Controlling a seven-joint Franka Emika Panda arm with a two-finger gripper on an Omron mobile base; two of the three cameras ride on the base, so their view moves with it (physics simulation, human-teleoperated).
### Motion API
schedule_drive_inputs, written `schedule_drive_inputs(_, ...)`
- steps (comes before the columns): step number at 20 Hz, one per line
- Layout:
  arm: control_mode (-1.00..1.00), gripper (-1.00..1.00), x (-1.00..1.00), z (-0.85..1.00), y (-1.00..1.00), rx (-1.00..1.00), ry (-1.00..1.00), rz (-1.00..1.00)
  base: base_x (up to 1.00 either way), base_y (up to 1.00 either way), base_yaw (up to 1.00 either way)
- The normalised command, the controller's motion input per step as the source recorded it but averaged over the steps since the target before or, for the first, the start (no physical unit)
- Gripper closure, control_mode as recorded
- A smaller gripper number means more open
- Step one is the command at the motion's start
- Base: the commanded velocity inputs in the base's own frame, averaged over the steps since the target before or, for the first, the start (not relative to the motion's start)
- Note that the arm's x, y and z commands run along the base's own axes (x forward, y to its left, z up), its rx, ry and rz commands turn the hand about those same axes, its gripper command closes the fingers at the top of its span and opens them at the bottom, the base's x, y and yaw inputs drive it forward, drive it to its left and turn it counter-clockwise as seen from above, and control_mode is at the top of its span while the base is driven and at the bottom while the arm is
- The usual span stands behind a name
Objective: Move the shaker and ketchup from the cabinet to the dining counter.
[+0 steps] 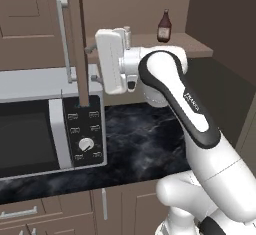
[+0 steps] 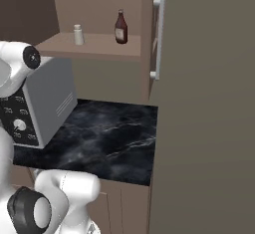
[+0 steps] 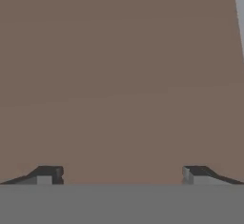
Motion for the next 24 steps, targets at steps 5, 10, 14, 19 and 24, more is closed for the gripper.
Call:
schedule_drive_inputs(5,-1.00,-1.00,0.02,-0.06,0.00,-0.14,0.00,0.00,0.00,0.00,0.00)
schedule_drive_inputs(10,-1.00,-1.00,0.07,-0.01,-0.02,-0.25,0.00,-0.06,0.00,0.00,0.00)
schedule_drive_inputs(14,-1.00,-1.00,0.00,0.00,-0.29,-0.41,-0.03,-0.18,0.00,0.00,0.00)
schedule_drive_inputs(19,-1.00,-1.00,0.06,-0.07,-0.67,-0.31,-0.05,-0.20,0.00,0.00,0.00)
schedule_drive_inputs(24,-1.00,-1.00,0.15,-0.16,-0.93,-0.23,-0.03,-0.15,0.00,0.00,0.00)
